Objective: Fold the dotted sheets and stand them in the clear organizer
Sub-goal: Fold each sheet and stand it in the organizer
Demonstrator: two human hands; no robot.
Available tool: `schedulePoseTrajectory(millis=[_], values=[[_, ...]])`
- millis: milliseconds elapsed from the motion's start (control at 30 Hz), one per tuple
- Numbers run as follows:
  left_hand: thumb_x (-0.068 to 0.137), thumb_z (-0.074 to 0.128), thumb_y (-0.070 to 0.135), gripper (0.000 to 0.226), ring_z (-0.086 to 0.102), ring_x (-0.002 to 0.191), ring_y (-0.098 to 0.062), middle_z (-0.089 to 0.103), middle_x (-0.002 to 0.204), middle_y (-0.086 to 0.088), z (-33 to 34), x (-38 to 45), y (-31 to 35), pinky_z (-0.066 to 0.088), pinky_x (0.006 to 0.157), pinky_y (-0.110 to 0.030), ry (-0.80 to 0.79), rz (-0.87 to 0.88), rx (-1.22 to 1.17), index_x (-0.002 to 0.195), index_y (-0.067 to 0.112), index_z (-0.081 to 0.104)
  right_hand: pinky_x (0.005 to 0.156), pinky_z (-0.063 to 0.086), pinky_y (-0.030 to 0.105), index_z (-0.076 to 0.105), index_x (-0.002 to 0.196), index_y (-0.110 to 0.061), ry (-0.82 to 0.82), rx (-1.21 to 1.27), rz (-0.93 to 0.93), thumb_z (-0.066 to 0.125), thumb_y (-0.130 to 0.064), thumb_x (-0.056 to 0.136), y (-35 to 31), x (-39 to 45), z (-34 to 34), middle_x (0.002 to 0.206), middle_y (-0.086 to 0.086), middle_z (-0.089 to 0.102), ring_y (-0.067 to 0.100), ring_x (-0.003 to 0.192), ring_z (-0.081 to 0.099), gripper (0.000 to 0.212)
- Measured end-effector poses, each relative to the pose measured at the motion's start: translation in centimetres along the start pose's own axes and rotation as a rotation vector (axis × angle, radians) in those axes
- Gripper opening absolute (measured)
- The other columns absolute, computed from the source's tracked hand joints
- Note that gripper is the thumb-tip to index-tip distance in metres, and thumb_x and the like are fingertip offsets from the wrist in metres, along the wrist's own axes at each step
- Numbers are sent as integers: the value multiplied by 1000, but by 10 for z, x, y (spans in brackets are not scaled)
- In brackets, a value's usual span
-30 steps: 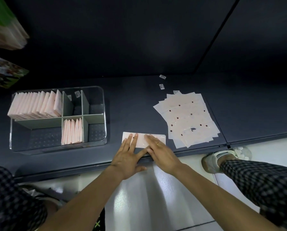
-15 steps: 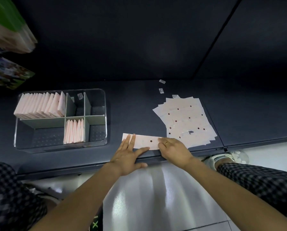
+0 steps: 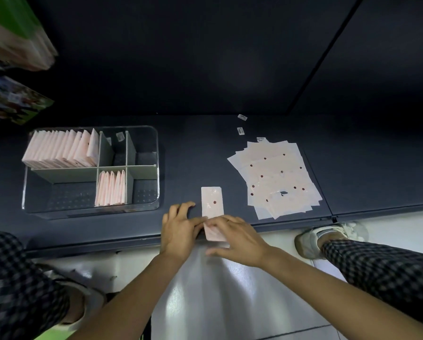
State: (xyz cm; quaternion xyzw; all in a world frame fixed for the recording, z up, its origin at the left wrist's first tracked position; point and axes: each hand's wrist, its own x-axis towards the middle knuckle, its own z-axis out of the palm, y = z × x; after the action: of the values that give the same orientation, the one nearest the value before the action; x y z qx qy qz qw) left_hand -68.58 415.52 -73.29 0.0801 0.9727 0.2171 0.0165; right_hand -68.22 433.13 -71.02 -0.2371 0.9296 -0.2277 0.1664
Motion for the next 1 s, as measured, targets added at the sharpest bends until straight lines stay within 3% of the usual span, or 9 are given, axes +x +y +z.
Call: schedulePoseTrajectory(millis=[100, 233, 333, 500, 633, 733, 833, 933, 1000], values=[[87, 65, 28, 17, 42, 113, -28, 54, 127, 2, 4, 6, -4, 31, 84, -32, 12, -56, -60, 99, 35, 74, 93, 26, 16, 42, 134, -24, -39, 34, 94, 69, -45, 78, 18, -2, -4, 129, -6, 51, 11, 119, 42, 66], [90, 60, 37, 16, 36, 112, -21, 48, 126, 7, 12, 14, -5, 20, 82, -26, 0, -208, -162, 98, 34, 73, 74, 37, 23, 65, 97, -15, 162, 260, 264, 61, -24, 90, 22, 15, -5, 79, -4, 56, 17, 88, 51, 12], [90, 60, 37, 15, 37, 110, -21, 48, 119, 5, 15, 19, -1, 20, 84, -26, 5, -290, -203, 92, 30, 73, 56, 31, 21, 48, 64, -16, 213, 421, 446, 58, -22, 92, 17, 35, -10, 59, -2, 45, 15, 61, 39, 30], [91, 58, 37, 16, 39, 111, -21, 50, 114, 0, 11, 28, 9, 26, 89, -29, -17, -392, -236, 99, 26, 68, 54, 30, 26, 47, 58, -13, 91, 364, 670, 56, -24, 91, 17, 61, -20, 60, -1, 47, 15, 62, 43, 37], [91, 59, 30, 36, 41, 123, -26, 47, 133, -6, 8, 19, 15, 30, 101, -33, 47, -116, -147, 124, 16, 54, 57, 33, 26, 40, 51, -17, 73, 374, 730, 57, -22, 90, 15, 65, -21, 54, -3, 43, 16, 59, 43, 43], [98, 44, 38, 63, 5, 147, -20, 8, 159, -6, 17, 7, 18, -7, 117, -28, -171, 209, 2, 149, 11, 20, 63, 36, 25, 41, 51, -17, 77, 397, 740, 58, -21, 89, 15, 65, -22, 57, 0, 47, 21, 68, 50, 42], [98, 28, 53, 78, -20, 144, -18, -19, 157, -7, 23, 0, 14, -18, 114, -29, -320, 250, 186, 147, 10, -15, 71, 42, 25, 50, 57, -17, 77, 452, 749, 58, -21, 90, 13, 64, -24, 76, 6, 59, 23, 79, 58, 34], [95, 25, 61, 84, -24, 142, -21, -26, 154, -10, 20, 0, 14, -15, 116, -33, -386, 269, 265, 146, 12, -21, 77, 46, 29, 64, 78, -10, 95, 416, 754, 57, -25, 90, 10, 62, -23, 87, 10, 66, 27, 88, 62, 20], [93, 24, 65, 84, -27, 142, -23, -29, 152, -12, 18, -1, 15, -17, 115, -35, -411, 285, 301, 146, 18, -22, 76, 46, 30, 63, 90, -10, 281, 288, 723, 56, -26, 91, 6, 59, -21, 92, 7, 67, 23, 89, 62, 18]])
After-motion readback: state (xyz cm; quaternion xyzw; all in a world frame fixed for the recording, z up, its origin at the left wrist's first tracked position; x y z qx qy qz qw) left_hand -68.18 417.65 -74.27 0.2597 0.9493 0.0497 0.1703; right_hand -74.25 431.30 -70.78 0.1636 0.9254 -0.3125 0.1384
